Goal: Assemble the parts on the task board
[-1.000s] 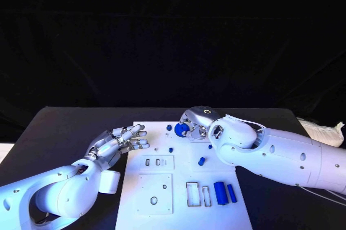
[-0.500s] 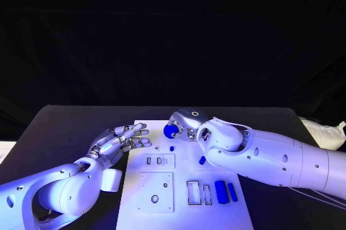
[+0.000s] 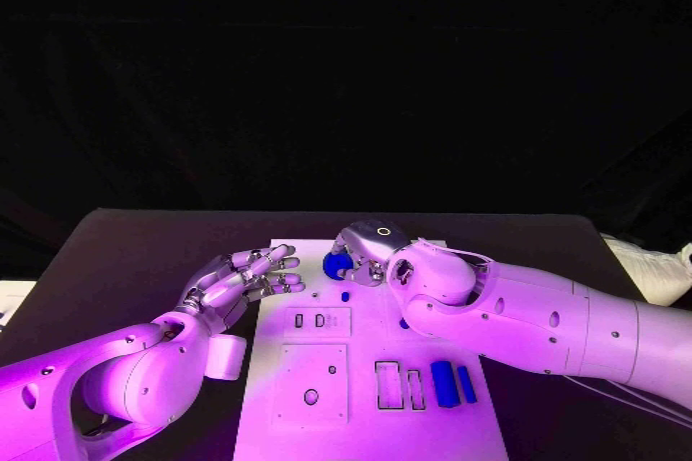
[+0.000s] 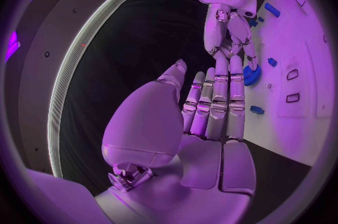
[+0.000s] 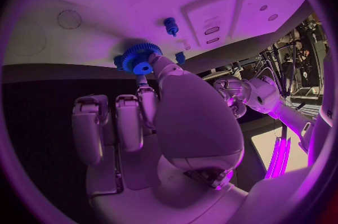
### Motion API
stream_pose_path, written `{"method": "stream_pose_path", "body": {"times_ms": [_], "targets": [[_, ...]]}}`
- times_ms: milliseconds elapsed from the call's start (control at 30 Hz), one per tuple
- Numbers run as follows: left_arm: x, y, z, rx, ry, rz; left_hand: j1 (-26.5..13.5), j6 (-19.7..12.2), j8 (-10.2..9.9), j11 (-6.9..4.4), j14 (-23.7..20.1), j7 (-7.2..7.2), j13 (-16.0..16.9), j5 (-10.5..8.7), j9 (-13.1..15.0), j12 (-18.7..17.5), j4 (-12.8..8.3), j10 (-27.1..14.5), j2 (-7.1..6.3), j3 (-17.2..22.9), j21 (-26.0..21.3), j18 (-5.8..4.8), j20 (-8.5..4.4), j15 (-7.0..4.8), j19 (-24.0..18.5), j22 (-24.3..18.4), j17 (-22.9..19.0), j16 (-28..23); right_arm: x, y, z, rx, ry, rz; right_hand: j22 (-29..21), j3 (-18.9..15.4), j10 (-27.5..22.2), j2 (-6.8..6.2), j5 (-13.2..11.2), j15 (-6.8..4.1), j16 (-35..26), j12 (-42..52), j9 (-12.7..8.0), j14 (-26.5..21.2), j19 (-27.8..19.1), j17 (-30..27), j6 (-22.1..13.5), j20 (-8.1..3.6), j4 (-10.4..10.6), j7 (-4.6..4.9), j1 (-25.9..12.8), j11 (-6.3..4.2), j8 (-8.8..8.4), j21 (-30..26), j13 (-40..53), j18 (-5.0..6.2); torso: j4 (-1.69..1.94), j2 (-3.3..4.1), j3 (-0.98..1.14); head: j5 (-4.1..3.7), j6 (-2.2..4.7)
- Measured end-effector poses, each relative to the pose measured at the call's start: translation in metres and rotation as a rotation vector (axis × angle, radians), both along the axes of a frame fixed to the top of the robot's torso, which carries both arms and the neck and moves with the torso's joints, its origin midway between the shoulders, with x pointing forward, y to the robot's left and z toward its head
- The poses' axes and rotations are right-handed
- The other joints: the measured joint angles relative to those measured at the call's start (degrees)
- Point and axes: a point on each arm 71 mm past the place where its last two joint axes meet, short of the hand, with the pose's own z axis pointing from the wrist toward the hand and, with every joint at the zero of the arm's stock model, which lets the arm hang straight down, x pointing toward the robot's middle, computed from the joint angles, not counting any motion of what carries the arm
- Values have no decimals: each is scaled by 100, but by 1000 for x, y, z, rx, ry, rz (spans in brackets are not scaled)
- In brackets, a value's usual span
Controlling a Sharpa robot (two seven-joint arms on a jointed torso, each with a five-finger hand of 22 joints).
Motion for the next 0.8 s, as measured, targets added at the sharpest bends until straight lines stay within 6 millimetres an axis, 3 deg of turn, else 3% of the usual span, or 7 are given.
{"method": "stream_pose_path", "body": {"times_ms": [167, 333, 367, 400, 500, 667, 800], "targets": [[0, -1, 0, -1, 0, -2, 0, 0, 0, 0, 0, 0, 0, 0, 0, 0, 0, 0, 0, 0, 0, 1, 0, 0, 0, 0, 0, 0, 2, 0, -2, -2, -1, -7, 0, 48, 0, -74, -166, 0, 0, -50, 0, 0, 0, 0, 1, 0, -1, -1, -93, 0, -6, 0, -43, 0, 1, -1, 0, -4, 11], [0, -1, 0, -2, 0, -3, 0, 0, 0, 0, 0, 0, 0, 0, 0, 0, 0, 0, 0, 0, 0, 0, 0, 0, 0, 0, -1, 0, 3, 2, -4, -3, -2, -16, -1, 79, 1, -135, -351, 1, 0, -226, 15, 0, 0, 0, 58, 0, 16, 2, -257, 0, -140, 0, -41, 0, 4, -1, 1, -17, 13], [0, -1, 0, -2, 0, -4, 0, 0, 0, 0, 0, 0, 0, 0, 0, 0, 0, 0, 0, 0, 0, 1, 0, 0, 0, 0, -1, 0, 3, 2, -4, -3, -1, -18, -1, 79, -1, -158, -388, 1, 0, -259, 51, 0, 0, 0, 53, 0, 19, 6, -281, 1, -161, 0, -41, -1, 4, -1, 1, -19, 13], [0, -1, 0, -2, 0, -4, 0, 0, 0, 0, 0, 0, 0, 0, 0, 0, 0, 0, 0, 0, 0, 1, 0, 0, 0, 0, -1, 0, 3, 2, -4, -4, -1, -21, -1, 75, -22, -170, -437, 5, 0, -288, 263, -4, 0, 0, 14, 0, 35, 29, -311, 22, -183, 0, -43, 0, 4, -1, 0, -21, 9], [0, -1, 0, -2, -1, -5, 0, 0, 0, 0, 0, 0, 0, 0, 0, 0, 0, 0, 0, 0, 0, 0, 0, 0, 0, 0, -1, 0, 4, 1, -5, -7, 2, -27, -1, 35, -84, -184, -637, 43, 0, -447, 367, -3, 16, -1, -178, 16, 124, 63, -502, 84, -218, 0, -55, -1, 4, -1, 1, -22, 2], [0, -1, 0, -2, 0, -5, 0, 0, 0, 0, 0, 0, 0, 0, 0, 0, 0, 0, 0, 0, 0, 0, 0, 0, 0, 0, -1, 0, 6, 1, -7, -13, 11, -35, -1, -63, -134, -345, -782, 77, 0, -591, 303, -9, 10, 4, -394, 54, 294, 104, -665, 93, -225, 0, -99, 0, 1, -1, -2, -21, 1], [0, -1, 0, -2, 1, -6, 0, 0, 0, 0, 0, 0, 0, 0, 0, 0, 0, 0, 0, 0, 0, 0, 0, 0, 0, 0, -1, 0, 6, 0, -8, -16, 22, -41, -2, -113, -134, -264, -767, 87, 0, -591, 301, 0, 20, 4, -427, 65, 531, 96, -909, 93, -225, 0, -98, -1, 1, -1, 0, -21, 1]]}}
